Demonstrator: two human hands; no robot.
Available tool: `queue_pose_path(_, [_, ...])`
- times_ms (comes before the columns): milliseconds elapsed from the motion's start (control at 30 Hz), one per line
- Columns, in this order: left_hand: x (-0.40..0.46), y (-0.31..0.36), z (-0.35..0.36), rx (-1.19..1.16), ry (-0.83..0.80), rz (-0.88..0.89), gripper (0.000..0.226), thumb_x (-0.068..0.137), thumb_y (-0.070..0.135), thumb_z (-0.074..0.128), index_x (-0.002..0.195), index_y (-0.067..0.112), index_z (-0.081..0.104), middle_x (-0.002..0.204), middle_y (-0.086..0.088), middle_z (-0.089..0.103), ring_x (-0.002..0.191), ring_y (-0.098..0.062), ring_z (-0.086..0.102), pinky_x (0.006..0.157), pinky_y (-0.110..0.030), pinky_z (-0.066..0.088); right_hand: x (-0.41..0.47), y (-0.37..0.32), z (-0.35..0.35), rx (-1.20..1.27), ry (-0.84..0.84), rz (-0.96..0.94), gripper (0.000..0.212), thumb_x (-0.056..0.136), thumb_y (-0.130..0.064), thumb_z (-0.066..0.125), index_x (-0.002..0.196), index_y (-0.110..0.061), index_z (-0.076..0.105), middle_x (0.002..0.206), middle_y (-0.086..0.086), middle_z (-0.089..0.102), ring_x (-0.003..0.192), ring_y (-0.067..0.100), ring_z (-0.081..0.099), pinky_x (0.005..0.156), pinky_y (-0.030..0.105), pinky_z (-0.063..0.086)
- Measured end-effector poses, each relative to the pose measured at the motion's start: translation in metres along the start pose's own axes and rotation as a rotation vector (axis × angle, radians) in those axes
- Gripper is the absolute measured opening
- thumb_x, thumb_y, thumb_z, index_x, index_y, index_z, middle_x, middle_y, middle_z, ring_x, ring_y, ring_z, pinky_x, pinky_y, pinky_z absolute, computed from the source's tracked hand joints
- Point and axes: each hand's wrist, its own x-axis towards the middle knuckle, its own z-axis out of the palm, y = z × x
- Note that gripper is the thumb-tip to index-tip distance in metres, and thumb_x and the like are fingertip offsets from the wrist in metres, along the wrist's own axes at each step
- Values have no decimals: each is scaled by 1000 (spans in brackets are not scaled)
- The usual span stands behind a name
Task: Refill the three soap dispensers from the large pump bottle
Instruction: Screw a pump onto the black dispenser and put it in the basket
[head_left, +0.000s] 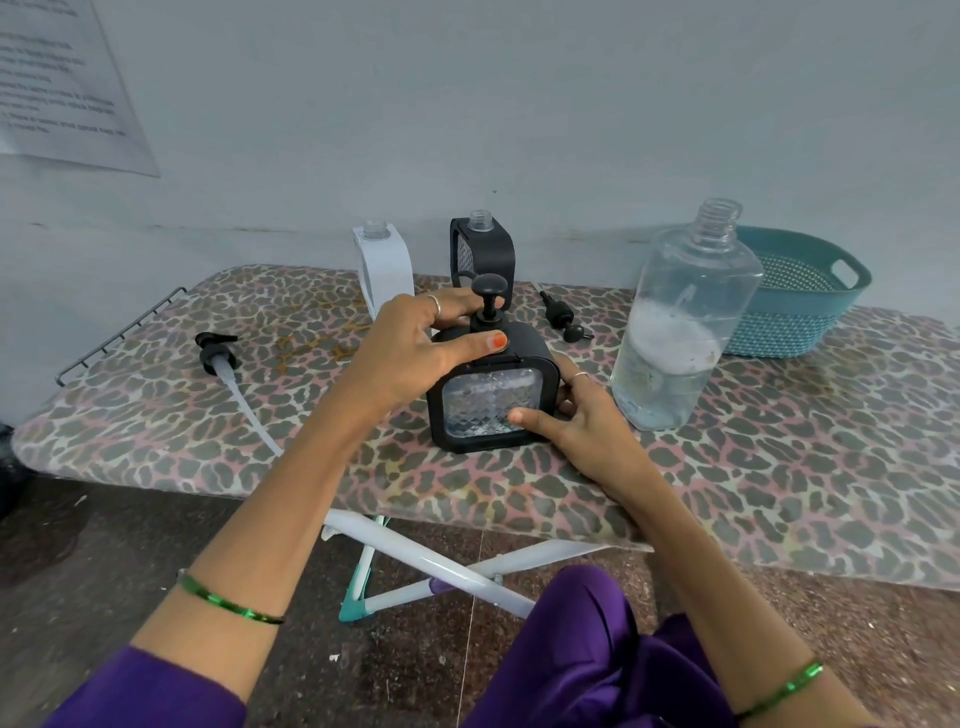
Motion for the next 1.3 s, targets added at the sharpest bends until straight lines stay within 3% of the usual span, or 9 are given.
queue_pose_path(133, [0,-5,2,22,25,-51,39,80,33,76,116,20,70,112,6,70,103,-5,63,92,-19,47,1,-2,-1,-24,-4,44,59,80,-20,78,128,-33,47,104,-17,67,95,-3,65,81,14,51])
queue_pose_path(267, [-9,-9,8,-31,90,-57,37,73,53,68,107,37,65,103,28,61,97,14,58,86,-6,42,7,-14,-8,-83,-95,109,71,78,-21,80,135,-26,38,121,-5,60,107,9,61,96,29,50])
queue_pose_path(433, [-25,-20,22,-160,200,-76,59,84,68,40,117,26,63,88,0,65,86,-12,62,79,-28,48,23,-45,-14,-154,-150,80,68,70,-21,86,126,-25,47,116,-3,64,102,7,64,92,24,51])
queue_pose_path(500, [-33,-25,29,-211,192,-131,61,82,78,26,103,30,59,80,6,53,74,0,54,71,-19,40,27,-55,-18,-225,-143,121,61,66,-23,88,117,-17,56,108,-1,68,99,13,66,94,34,52])
queue_pose_path(667, [-44,-35,40,-319,144,-257,67,85,71,13,121,37,59,121,9,62,113,-3,56,103,-28,40,17,-70,-22,-437,-34,121,50,56,-34,92,90,-15,60,86,2,68,81,19,64,74,32,51])
queue_pose_path(867, [-38,-49,46,-79,122,-293,33,104,27,39,74,21,53,43,12,41,38,-3,36,44,-18,26,-5,-89,-31,-497,178,63,49,53,-39,92,85,-20,60,77,-9,64,66,-2,58,53,6,41])
queue_pose_path(967, [-33,-47,51,148,14,-282,22,100,22,47,113,14,63,73,11,65,62,1,58,56,-10,38,-12,-120,-45,-411,281,5,46,51,-44,90,81,-24,62,77,-13,67,65,-6,59,57,7,42])
queue_pose_path(1067, [-23,-37,54,388,-49,-262,34,97,30,53,128,17,59,121,0,66,104,-15,64,82,-19,45,-13,-158,-68,-307,393,-90,46,50,-47,89,79,-21,65,79,-7,71,73,6,67,67,29,55])
queue_pose_path(1300, [9,-19,63,748,-306,-303,58,79,64,63,113,18,55,96,4,60,79,-10,53,71,-25,45,-8,-207,-152,-216,827,-248,48,53,-48,87,79,-17,62,79,8,70,73,22,71,59,45,60])
